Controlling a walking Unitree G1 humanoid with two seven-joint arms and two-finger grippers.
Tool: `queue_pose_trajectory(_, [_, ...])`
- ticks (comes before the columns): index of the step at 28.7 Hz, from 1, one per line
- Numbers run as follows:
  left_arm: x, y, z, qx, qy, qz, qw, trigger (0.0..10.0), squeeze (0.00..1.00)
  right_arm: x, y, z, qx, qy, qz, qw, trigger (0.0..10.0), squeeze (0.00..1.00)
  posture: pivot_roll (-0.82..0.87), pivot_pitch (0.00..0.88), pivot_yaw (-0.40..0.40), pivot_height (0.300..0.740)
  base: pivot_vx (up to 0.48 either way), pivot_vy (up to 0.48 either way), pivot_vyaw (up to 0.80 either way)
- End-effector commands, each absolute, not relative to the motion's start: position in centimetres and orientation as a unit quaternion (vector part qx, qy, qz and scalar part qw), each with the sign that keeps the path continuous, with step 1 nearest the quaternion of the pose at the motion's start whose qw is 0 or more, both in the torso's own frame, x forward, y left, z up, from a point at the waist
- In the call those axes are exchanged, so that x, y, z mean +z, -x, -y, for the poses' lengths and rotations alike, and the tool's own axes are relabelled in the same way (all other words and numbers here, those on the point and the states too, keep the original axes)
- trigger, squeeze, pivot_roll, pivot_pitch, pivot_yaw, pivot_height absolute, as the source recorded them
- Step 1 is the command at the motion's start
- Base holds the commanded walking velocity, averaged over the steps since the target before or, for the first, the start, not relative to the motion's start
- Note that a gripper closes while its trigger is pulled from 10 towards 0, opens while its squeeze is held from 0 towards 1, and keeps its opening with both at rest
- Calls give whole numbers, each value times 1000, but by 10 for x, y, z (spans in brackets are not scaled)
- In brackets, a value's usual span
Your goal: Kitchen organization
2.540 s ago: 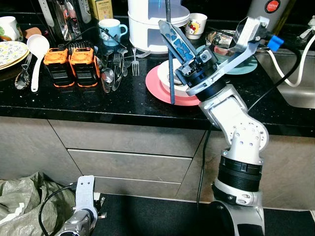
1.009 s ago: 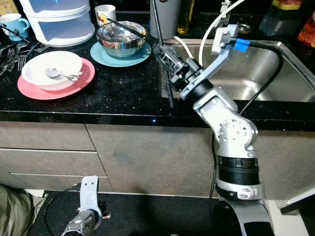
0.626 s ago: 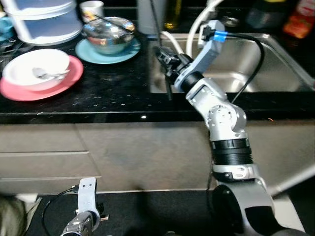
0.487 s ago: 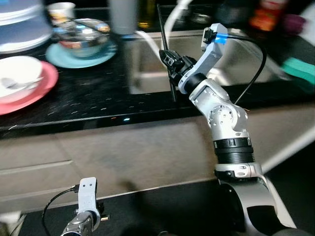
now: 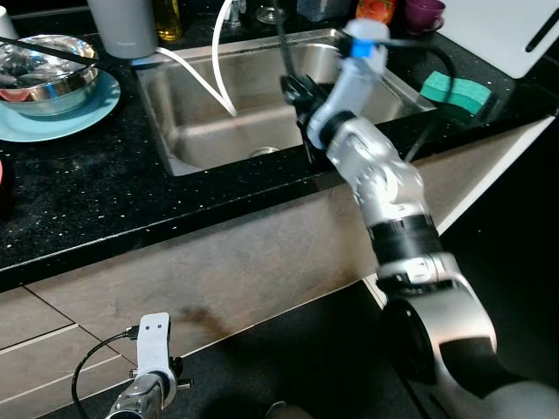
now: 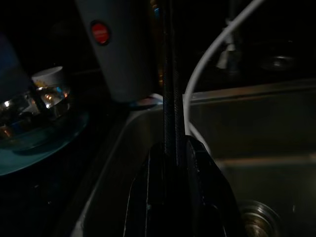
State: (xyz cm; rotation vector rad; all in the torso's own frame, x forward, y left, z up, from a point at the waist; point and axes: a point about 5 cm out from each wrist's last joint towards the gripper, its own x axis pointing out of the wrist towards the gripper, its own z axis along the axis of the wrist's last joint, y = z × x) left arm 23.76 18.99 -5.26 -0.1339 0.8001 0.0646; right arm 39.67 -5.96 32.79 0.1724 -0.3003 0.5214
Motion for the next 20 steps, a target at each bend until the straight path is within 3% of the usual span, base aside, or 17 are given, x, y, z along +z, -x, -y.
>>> queue_pose_trajectory(1, [-59, -228, -190, 34, 64, -406, 911, 10000, 0, 323, -398, 58, 253, -77, 143, 954, 10000, 0, 42, 157, -38, 740, 0, 0, 0])
queue_pose_trajectory(8, [-62, -223, -187, 31, 69, -407, 910, 10000, 0, 331, -407, 45, 205, 8, 158, 966, 10000, 0, 68, 202, -54, 740, 0, 0, 0])
queue_pose_trajectory(9, [-63, -222, -186, 31, 74, -406, 910, 10000, 0, 328, -409, 41, 172, 140, 169, 960, 10000, 0, 77, 231, -59, 740, 0, 0, 0])
queue_pose_trajectory(10, [-64, -220, -184, 31, 79, -405, 910, 10000, 0, 322, -411, 41, 153, 215, 174, 949, 10000, 0, 86, 255, -64, 740, 0, 0, 0])
queue_pose_trajectory(12, [-66, -216, -183, 29, 83, -404, 911, 10000, 0, 316, -413, 43, 130, 293, 179, 930, 10000, 0, 95, 274, -69, 740, 0, 0, 0])
queue_pose_trajectory(20, [-71, -206, -182, 29, 86, -408, 908, 10000, 0, 313, -414, 38, 132, 349, 186, 909, 10000, 0, 101, 299, -83, 740, 0, 0, 0])
